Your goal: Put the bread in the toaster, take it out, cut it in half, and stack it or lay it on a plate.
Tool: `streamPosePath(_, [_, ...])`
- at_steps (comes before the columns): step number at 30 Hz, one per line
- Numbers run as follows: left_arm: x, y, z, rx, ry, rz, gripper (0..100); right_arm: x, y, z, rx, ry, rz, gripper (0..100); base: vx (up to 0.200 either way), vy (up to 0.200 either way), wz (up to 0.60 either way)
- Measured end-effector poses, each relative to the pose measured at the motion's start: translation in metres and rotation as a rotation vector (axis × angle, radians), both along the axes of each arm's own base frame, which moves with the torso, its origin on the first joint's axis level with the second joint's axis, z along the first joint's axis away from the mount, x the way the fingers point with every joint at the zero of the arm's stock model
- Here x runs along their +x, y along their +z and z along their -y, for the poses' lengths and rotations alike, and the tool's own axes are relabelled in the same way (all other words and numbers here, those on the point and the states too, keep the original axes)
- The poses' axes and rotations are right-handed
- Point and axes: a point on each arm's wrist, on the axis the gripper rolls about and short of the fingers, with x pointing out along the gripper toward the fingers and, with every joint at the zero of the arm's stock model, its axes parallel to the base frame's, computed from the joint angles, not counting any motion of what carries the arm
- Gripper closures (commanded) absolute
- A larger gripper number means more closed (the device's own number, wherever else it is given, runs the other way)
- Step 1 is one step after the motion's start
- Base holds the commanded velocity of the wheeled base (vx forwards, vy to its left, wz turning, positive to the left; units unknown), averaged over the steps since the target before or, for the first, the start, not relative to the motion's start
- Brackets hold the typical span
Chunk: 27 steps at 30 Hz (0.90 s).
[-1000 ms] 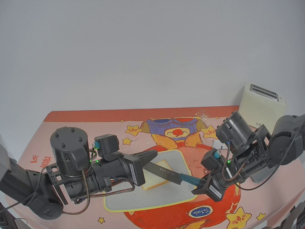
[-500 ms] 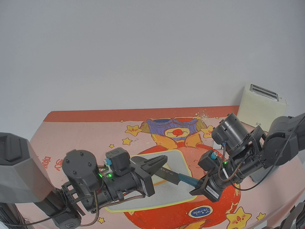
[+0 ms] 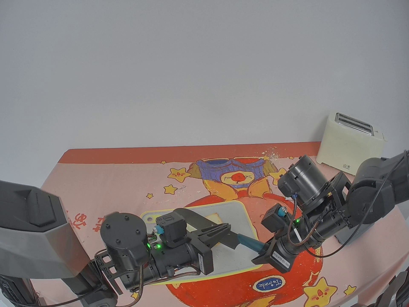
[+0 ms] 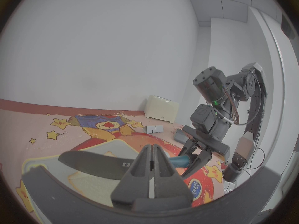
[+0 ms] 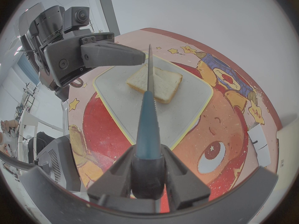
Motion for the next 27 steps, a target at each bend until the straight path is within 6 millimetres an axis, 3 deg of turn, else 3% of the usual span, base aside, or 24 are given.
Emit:
streamPosePath(9, [0.003, 0.004, 0.007, -0.021, -0.021, 0.021, 100, 0.002, -0.002, -0.005, -0.001, 0.007, -0.002, 100, 0.0, 0.0, 0.0])
streamPosePath(27, [0.005, -0.013, 0.008, 0.021, -0.017, -0.013, 100, 0.003, 0.0, -0.006, 0.005, -0.009, -0.003, 100, 0.0, 0.0, 0.0])
